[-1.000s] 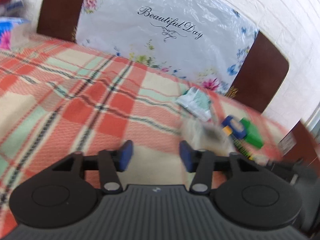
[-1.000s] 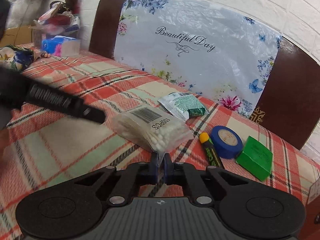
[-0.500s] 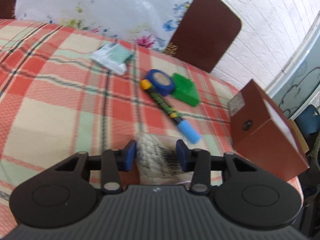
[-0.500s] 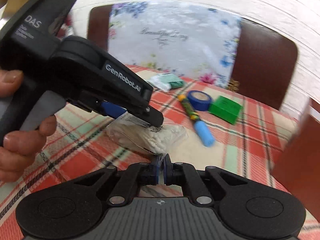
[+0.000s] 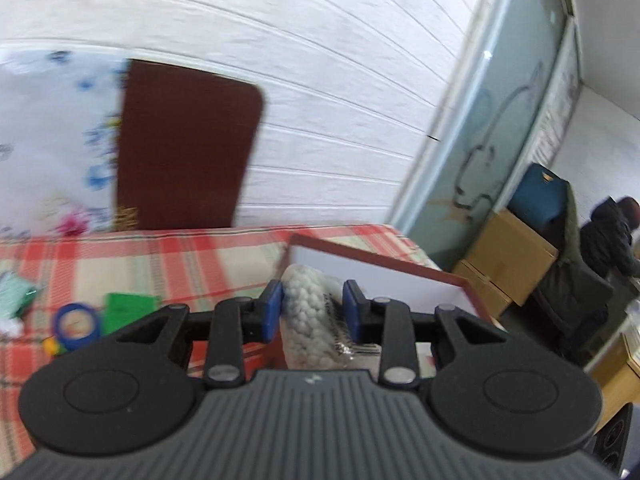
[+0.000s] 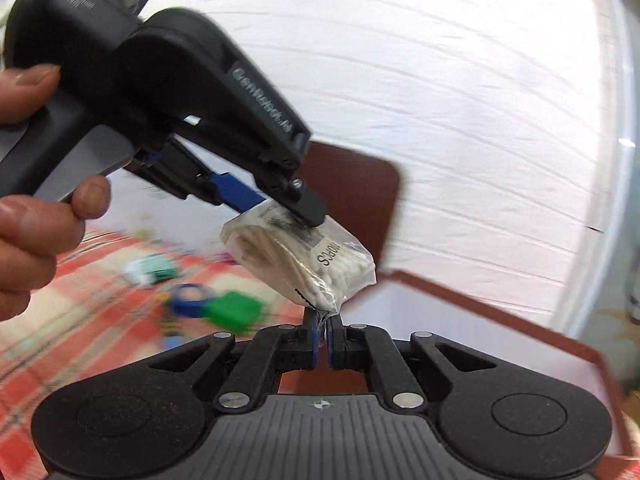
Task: Organize objects
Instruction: 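Take the cotton swab bag with the left tool and release it into the brown box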
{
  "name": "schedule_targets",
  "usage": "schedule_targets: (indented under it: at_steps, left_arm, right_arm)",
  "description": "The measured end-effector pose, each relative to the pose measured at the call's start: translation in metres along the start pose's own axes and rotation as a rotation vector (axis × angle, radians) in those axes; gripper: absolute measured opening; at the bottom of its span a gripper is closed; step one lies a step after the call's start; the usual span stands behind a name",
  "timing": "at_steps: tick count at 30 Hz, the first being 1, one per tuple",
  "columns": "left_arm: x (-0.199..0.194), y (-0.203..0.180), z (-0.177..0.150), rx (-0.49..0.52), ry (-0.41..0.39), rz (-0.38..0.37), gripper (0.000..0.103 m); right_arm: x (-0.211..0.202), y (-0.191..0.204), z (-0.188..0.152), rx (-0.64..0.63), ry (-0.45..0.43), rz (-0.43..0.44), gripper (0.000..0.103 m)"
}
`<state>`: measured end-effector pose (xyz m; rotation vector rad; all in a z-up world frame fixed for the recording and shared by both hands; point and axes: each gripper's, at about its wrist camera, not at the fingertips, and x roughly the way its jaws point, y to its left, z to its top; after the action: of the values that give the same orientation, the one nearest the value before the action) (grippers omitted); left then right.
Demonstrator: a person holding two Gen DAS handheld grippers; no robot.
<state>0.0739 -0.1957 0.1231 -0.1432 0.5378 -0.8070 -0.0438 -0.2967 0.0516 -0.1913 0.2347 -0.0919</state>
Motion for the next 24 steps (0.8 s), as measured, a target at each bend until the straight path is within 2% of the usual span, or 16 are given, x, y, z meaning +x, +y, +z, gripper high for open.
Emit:
schedule_targets:
  at_steps: [5,11,13,14,16,19,24]
  left_arm:
    - [0.059,-0.059,0.004,0.075,0.04,-0.069,0.035]
    - [0.115,-0.1,-0.003,0.121,0.109,-0.083,0.035]
    - [0.127,-0.107,-0.008,0.145,0.123,-0.068,0.035]
    - [0.132,-0.11,-0.01,0.161,0.128,-0.045,0.035]
    - [0.139,-0.113,-0.014,0.192,0.144,0.009,0.035]
    - [0.135,-0.105,-0.018,0.183,0.167,0.01,0.035]
    - [0.111,-0.094,-0.02,0.161,0.141,0.018,0.035]
  right_arm:
    - [-0.002,-0.06,-0.01,0.066,0.025,-0.134,0.003]
    - [0.005,-0.112,-0.033,0.127,0.086,-0.239,0.004]
    - [0.012,-0.125,-0.037,0.151,0.105,-0.268,0.008]
    - [0.015,-0.13,-0.039,0.163,0.115,-0.283,0.015]
    - [0.02,-0.137,-0.044,0.181,0.131,-0.304,0.021]
    - [0.016,-0.14,-0.049,0.208,0.13,-0.303,0.021]
    - [0.005,-0.128,-0.048,0.237,0.082,-0.279,0.022]
